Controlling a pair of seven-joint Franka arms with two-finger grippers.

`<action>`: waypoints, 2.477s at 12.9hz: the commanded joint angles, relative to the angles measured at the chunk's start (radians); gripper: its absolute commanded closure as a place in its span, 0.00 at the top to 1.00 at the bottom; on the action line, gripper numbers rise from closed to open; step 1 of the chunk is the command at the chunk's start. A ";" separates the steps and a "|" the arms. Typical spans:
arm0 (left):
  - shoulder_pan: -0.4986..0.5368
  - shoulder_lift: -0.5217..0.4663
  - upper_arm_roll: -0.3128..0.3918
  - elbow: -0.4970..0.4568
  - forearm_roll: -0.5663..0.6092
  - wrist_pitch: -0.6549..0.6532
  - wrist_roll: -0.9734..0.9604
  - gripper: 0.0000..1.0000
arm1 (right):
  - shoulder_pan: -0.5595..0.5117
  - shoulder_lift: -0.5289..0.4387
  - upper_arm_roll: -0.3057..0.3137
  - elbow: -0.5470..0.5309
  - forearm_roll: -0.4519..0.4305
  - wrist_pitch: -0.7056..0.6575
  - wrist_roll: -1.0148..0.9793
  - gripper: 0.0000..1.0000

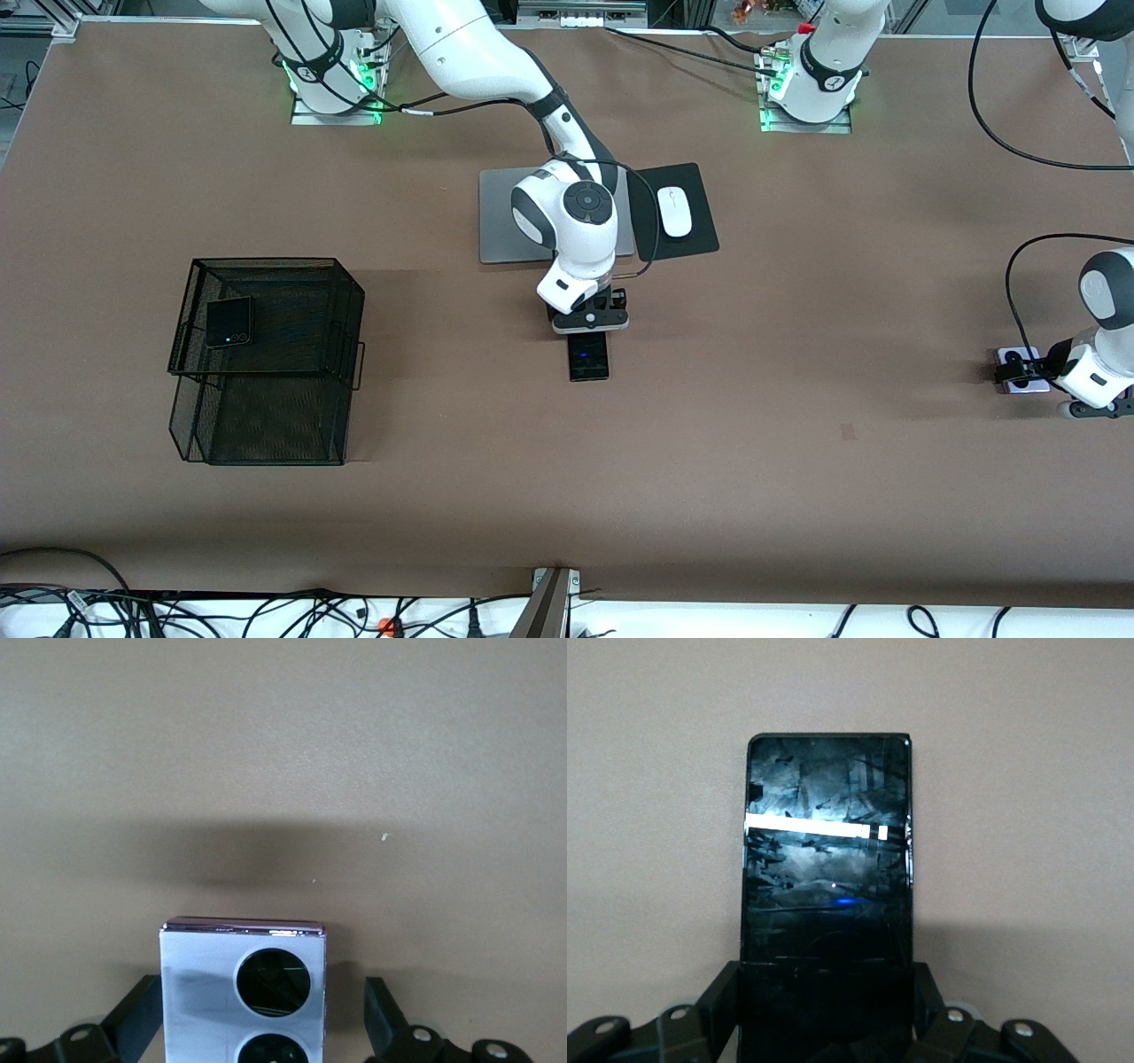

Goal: Place phones with both arms
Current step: 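Grasp the slab with the right gripper while the left gripper grasps the white phone, then lift the slab phone and carry it to the basket with the right gripper, then lower the slab into the basket while the left gripper carries the white phone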

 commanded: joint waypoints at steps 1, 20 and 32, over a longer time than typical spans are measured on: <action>0.001 -0.015 0.003 -0.012 0.022 0.003 -0.045 1.00 | -0.006 -0.034 0.008 0.000 0.032 -0.005 -0.019 0.00; -0.013 -0.002 0.005 0.002 0.025 -0.006 0.004 0.05 | -0.023 -0.782 -0.472 -0.510 0.003 -0.490 -0.546 0.00; -0.465 -0.098 -0.262 0.155 -0.050 -0.414 -0.401 0.12 | -0.024 -0.838 -0.656 -0.838 0.003 -0.303 -0.821 0.00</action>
